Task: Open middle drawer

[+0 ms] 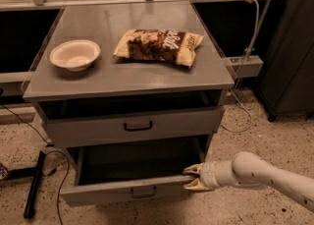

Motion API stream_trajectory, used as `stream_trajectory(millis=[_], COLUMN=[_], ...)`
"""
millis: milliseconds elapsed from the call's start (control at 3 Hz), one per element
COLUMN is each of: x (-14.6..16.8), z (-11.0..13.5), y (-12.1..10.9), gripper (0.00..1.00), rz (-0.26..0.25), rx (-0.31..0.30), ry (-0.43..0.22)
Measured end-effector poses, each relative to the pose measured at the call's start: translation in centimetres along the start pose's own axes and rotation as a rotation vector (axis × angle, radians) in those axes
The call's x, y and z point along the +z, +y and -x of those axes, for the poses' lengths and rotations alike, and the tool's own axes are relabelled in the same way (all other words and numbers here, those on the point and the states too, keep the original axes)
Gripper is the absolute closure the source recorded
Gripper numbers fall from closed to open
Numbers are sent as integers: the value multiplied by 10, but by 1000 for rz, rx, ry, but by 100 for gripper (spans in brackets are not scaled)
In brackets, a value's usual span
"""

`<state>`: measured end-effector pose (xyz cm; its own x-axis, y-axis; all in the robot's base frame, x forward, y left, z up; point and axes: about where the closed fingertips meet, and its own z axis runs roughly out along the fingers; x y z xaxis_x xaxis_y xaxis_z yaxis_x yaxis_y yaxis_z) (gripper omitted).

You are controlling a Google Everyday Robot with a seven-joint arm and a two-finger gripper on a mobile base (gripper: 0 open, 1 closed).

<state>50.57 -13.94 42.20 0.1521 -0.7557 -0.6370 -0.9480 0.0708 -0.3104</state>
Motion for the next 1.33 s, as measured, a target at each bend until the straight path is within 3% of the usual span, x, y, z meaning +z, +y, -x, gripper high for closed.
stream_trajectory(millis=[333, 1000, 1333], x=[0, 5, 6], z=[0, -1, 1], y=[0, 1, 8], gripper=[82, 36, 38], rz=[0, 17, 31], rx=[0, 12, 18], ry=[0, -12, -26])
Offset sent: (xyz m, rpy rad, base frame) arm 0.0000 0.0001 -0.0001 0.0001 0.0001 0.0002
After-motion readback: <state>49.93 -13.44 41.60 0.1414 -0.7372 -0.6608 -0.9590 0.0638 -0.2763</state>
